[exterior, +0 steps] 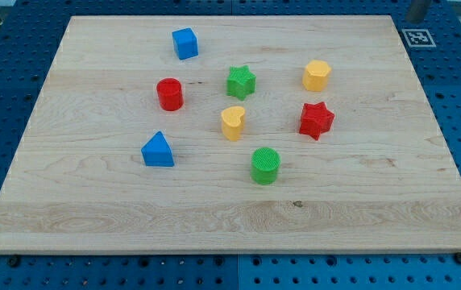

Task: Move the red star above the green circle

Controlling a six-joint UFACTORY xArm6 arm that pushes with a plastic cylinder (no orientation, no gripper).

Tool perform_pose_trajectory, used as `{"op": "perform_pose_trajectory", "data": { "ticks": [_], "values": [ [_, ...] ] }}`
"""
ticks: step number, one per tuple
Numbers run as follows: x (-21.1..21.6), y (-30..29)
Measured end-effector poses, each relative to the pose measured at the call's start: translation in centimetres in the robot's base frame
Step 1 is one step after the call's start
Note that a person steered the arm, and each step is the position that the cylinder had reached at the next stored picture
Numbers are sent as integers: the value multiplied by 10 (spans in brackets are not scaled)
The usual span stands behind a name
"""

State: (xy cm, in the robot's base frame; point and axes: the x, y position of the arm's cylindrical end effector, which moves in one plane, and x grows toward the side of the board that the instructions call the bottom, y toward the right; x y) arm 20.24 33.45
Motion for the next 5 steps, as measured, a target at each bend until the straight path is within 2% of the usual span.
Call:
{"op": "perform_pose_trajectory", "data": {
  "ticks": [3, 5],
  "values": [
    [1, -1],
    [82, -1]
  ]
}}
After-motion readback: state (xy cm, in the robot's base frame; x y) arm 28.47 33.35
